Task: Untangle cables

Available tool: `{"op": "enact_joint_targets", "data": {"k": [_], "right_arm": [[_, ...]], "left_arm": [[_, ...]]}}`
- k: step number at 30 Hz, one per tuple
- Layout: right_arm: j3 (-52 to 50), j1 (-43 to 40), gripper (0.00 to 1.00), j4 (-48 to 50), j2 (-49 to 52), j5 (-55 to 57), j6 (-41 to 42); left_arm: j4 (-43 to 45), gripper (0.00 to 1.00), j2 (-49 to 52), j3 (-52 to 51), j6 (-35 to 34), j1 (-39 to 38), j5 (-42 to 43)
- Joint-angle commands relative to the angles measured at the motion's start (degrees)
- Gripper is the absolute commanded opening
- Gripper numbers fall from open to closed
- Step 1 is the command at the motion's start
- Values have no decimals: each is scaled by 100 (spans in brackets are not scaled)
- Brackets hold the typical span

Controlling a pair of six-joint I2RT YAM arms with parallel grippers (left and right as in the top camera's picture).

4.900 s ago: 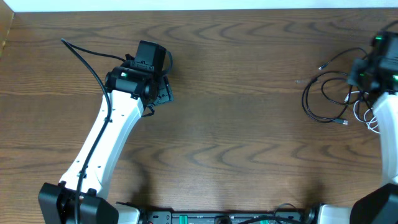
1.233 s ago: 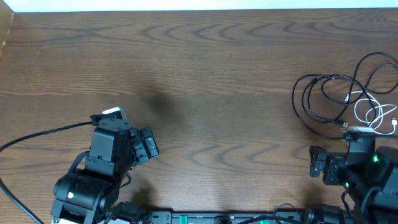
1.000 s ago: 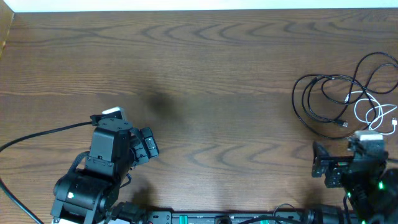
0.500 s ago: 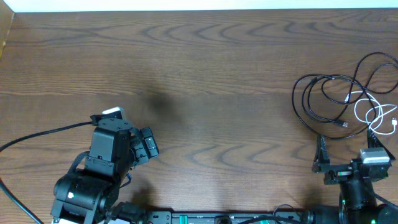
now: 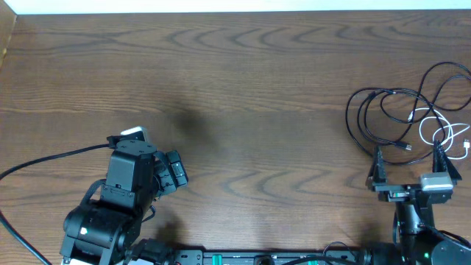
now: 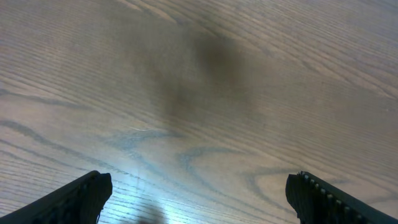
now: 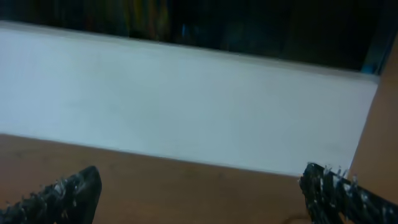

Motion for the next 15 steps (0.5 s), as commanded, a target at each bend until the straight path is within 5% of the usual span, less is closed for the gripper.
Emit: {"op": "enact_joint_targets", "data": {"k": [1,15], "right_arm": [[-341,42,99,293,-44,114,-55],[-1440,42,99,1445,-44,238,-461]], "left_arm": [[-9,95,2,-50,-52,-11,-13],[-9,95,2,-50,-55,-11,-15]]}}
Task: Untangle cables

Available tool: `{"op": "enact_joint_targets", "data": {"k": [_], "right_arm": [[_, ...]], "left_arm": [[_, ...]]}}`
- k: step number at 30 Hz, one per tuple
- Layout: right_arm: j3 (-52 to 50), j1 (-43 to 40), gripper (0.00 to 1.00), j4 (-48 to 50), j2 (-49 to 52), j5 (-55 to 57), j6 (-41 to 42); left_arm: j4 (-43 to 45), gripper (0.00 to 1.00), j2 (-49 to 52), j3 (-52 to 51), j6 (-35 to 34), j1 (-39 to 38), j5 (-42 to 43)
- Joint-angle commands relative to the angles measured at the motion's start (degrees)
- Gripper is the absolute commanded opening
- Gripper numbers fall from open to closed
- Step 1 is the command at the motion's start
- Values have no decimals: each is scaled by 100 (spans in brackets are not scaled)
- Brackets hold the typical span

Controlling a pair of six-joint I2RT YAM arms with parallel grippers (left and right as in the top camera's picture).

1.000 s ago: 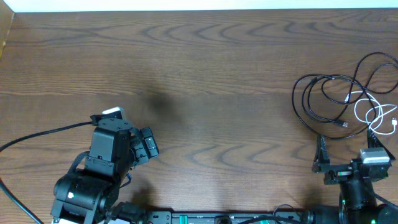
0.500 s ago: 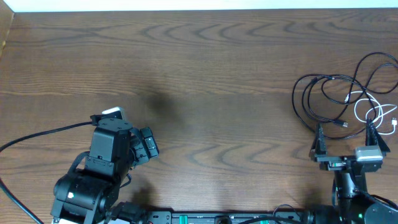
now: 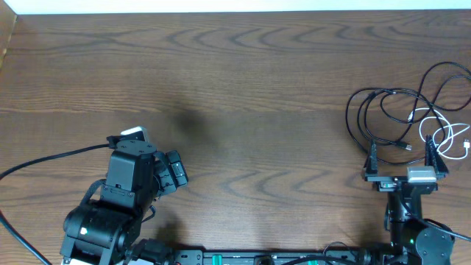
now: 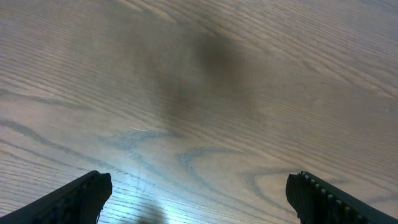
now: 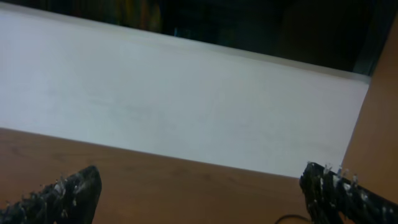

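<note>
A tangle of black cable (image 3: pixel 383 118) and white cable (image 3: pixel 444 137) lies at the table's right edge in the overhead view. My right gripper (image 3: pixel 402 153) stands open just in front of the tangle, with its fingertips at the nearest black loops and nothing between them. In the right wrist view the right gripper (image 5: pixel 200 196) faces the far wall over bare wood; a sliver of black cable (image 5: pixel 292 219) shows at the bottom edge. My left gripper (image 3: pixel 175 170) rests at the front left, far from the cables. It is open (image 4: pixel 199 199) over bare wood.
The brown wooden table (image 3: pixel 243 88) runs to a white wall (image 5: pixel 186 106) at the back. A black lead (image 3: pixel 44 158) trails from the left arm to the left edge. The table's right edge lies close beside the cables.
My right gripper has shifted a little to the left and its wrist view has tilted slightly. The left arm and the cables have not moved.
</note>
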Motion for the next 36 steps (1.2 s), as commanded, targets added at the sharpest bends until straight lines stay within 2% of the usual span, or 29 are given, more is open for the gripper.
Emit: {"op": "enact_joint_targets", "data": {"k": [1,5,12,18,36], "right_arm": [[-313,37,99,157,-37,94,-149],[-822,37,99,732,-39,271,-146],[-804,44,99,138,-42,345,-173],[-804,44,99,-887,-42,271,-170],[-804,44,99,-901,-39,262,-125]], "left_arm": [[-7,95,2,-50,-55,-11,-17],[-7,95,2,-50,-52,-11,-17],[-7,95,2,-50,-55,-11,-15],[-7,95,2,-50,-55,-11,-15],[-7,95,2,-50,-52,-11,-15]]}}
